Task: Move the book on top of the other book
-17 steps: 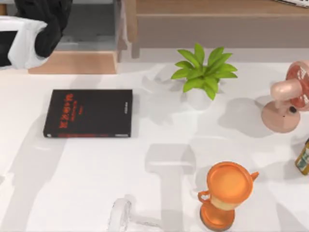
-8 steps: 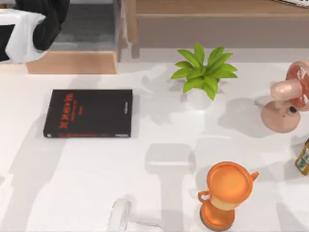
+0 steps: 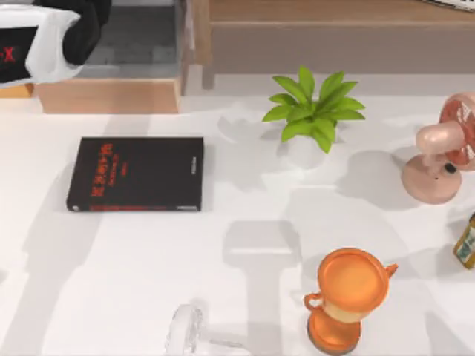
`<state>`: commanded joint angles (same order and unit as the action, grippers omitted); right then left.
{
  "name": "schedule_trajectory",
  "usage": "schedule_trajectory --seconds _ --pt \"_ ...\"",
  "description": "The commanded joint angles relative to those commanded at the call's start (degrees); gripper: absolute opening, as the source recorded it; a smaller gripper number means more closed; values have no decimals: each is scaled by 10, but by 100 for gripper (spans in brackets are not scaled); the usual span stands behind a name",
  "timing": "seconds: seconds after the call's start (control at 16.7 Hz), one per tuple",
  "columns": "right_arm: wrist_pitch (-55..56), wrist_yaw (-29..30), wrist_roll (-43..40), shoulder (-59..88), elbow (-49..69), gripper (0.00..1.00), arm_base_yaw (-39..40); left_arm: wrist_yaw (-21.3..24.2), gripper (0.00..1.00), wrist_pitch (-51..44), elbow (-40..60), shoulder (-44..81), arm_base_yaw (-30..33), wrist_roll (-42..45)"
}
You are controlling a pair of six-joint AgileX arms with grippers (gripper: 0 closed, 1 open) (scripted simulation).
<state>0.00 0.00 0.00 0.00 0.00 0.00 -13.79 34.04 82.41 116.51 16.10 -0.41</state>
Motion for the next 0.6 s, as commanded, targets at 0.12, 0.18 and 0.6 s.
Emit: schedule_trajectory --seconds 0.12,0.18,0.6 --pt "0 0 0 0 0 100 0 0 100 0 0 0 0 0" --pt "0 0 0 0 0 100 0 0 100 0 0 0 0 0" --pt "0 0 0 0 0 100 0 0 47 0 0 0 0 0"
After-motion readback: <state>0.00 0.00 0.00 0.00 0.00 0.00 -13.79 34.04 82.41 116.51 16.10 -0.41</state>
